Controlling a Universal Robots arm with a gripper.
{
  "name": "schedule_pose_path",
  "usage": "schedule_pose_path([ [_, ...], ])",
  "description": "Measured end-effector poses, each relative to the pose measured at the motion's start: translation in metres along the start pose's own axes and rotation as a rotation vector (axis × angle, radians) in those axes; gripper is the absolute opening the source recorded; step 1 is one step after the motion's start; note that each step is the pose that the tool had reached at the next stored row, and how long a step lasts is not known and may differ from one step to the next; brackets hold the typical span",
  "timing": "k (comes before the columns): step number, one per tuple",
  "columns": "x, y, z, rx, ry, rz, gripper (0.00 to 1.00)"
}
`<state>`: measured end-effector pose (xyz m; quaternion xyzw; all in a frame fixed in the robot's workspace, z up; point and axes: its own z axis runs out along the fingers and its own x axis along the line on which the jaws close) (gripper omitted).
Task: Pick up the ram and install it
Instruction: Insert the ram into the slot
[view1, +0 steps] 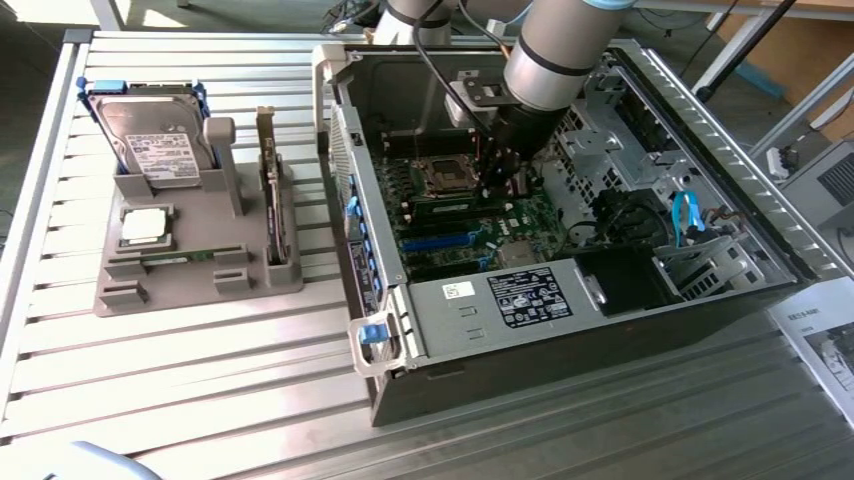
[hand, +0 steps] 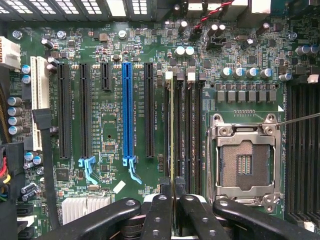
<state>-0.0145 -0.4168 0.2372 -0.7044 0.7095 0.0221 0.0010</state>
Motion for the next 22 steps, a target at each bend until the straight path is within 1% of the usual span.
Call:
schedule_pose_path([
  [9,0.0,-0.0001,0.0001,-0.0001,0.0002,-0.001,0.13],
  [15,0.0001,-0.0002,0.0018,-0.0001,0.0001,-0.001,0.13],
  [18,0.0002,-0.0003,0.0071,-0.0001,0.0001,-0.001,0.13],
  [19,0.0002,-0.0003,0.0073,-0.0001,0.0001,-0.001,0.13],
  [21,0.0003,-0.0003,0.0073,-0.0001,0.0001,-0.001,0.26],
  [22,0.0003,-0.0003,0.0073,-0.0001,0.0001,-0.001,0.26],
])
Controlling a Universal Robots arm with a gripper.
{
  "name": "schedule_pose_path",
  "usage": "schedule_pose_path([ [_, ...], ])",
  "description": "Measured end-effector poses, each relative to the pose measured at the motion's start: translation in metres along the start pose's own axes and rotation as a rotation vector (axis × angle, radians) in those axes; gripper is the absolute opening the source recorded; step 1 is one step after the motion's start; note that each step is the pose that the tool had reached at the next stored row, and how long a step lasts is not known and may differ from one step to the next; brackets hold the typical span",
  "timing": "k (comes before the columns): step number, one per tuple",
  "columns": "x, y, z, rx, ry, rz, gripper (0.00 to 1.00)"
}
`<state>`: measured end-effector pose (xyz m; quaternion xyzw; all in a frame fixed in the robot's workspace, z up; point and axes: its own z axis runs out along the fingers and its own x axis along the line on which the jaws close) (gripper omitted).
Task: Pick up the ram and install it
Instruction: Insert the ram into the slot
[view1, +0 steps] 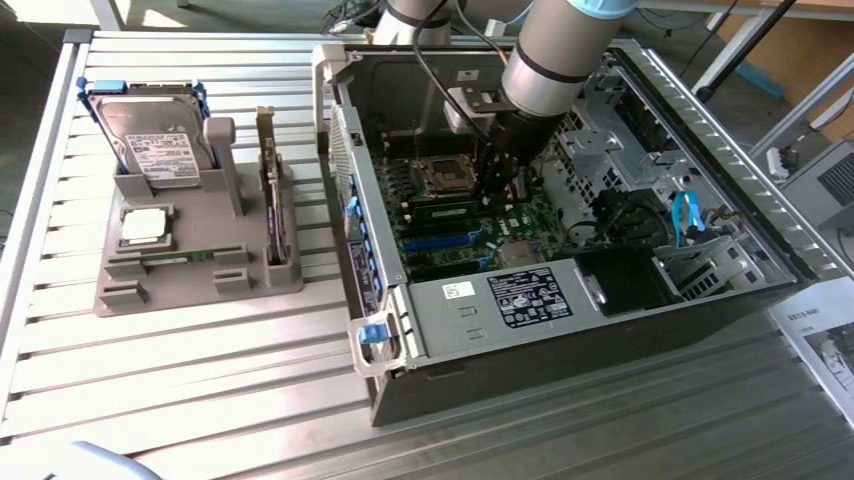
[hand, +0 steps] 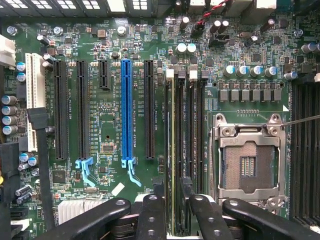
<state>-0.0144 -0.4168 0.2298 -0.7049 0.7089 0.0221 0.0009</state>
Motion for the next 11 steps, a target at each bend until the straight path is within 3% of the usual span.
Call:
schedule_pose_path([
  [11,-0.0002,0.0001,-0.0048,0.0,0.0039,0.0,0.26],
])
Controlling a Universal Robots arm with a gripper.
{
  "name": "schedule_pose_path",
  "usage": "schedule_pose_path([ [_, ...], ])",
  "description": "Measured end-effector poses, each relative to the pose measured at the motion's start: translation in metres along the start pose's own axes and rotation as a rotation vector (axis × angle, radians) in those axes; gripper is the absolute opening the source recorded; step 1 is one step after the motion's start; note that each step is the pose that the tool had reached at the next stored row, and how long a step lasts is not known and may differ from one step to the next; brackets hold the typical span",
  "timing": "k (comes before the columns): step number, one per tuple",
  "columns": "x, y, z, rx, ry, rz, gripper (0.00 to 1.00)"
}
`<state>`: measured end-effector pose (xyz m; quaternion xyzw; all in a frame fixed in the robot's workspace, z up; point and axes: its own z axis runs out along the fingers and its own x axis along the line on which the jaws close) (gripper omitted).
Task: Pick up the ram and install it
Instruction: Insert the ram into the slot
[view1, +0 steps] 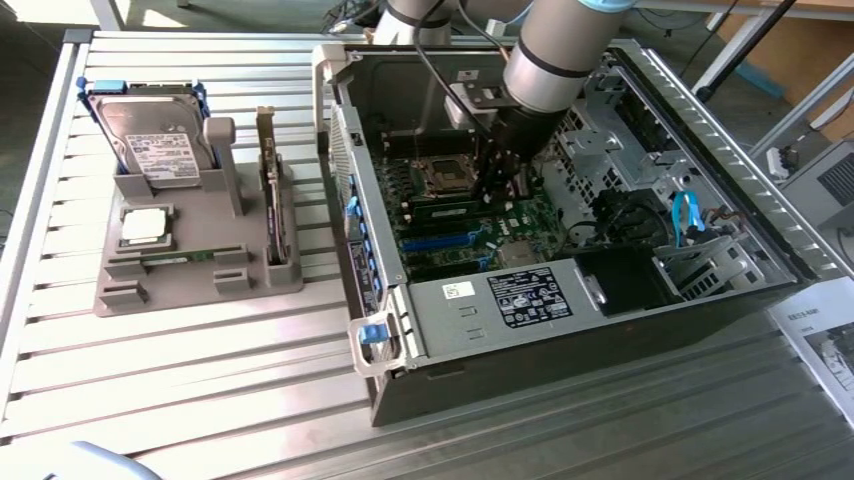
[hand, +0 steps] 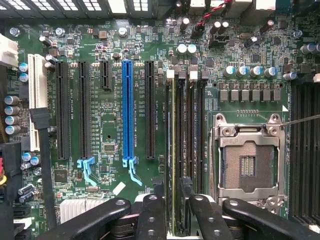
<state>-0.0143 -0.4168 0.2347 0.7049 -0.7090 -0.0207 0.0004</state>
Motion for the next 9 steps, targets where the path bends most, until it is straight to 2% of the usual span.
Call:
schedule_pose_path([
  [3,-0.001,0.0002,-0.0047,0.0001,0.0038,0.0,0.26],
  [5,-0.001,0.0003,-0.0094,0.0001,0.0121,0.0,0.26],
  [9,-0.002,0.0006,-0.019,0.0002,0.0191,0.001,0.26],
])
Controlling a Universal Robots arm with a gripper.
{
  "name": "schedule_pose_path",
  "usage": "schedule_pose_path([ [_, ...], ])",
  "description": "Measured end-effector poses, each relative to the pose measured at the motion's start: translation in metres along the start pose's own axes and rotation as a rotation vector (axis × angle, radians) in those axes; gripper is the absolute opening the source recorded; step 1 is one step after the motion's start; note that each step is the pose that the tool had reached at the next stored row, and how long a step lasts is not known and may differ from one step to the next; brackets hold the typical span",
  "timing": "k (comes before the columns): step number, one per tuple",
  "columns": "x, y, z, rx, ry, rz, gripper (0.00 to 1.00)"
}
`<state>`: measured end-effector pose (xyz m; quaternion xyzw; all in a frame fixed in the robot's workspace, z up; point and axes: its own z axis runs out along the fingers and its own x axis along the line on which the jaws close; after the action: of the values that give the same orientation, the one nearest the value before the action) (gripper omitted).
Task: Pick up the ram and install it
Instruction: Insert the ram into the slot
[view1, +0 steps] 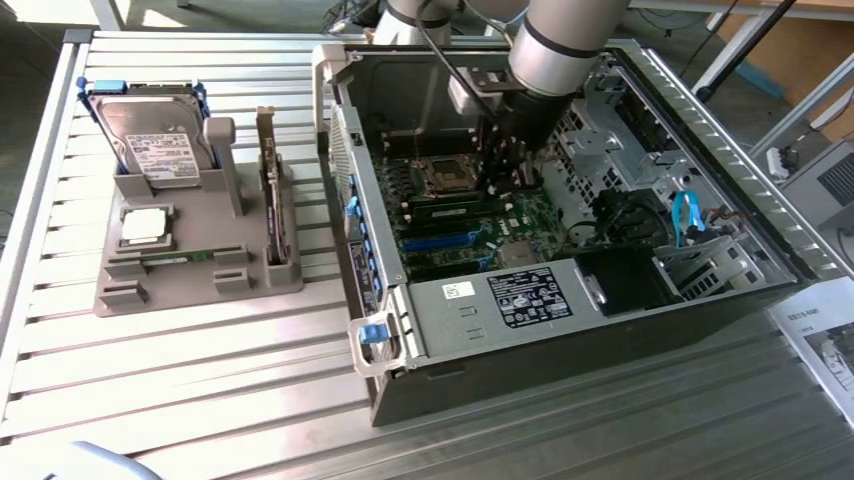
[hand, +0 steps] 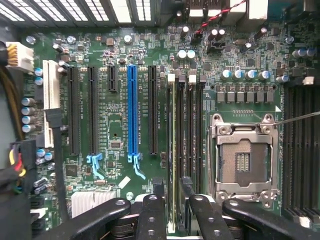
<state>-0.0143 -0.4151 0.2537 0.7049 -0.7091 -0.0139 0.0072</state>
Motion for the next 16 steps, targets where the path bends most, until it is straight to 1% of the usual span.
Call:
schedule_pose_path([
  [9,-0.002,0.0006,-0.0213,0.0,0.0175,0.001,0.26],
  [16,-0.004,0.0011,-0.035,0.0001,0.0289,0.001,0.26],
])
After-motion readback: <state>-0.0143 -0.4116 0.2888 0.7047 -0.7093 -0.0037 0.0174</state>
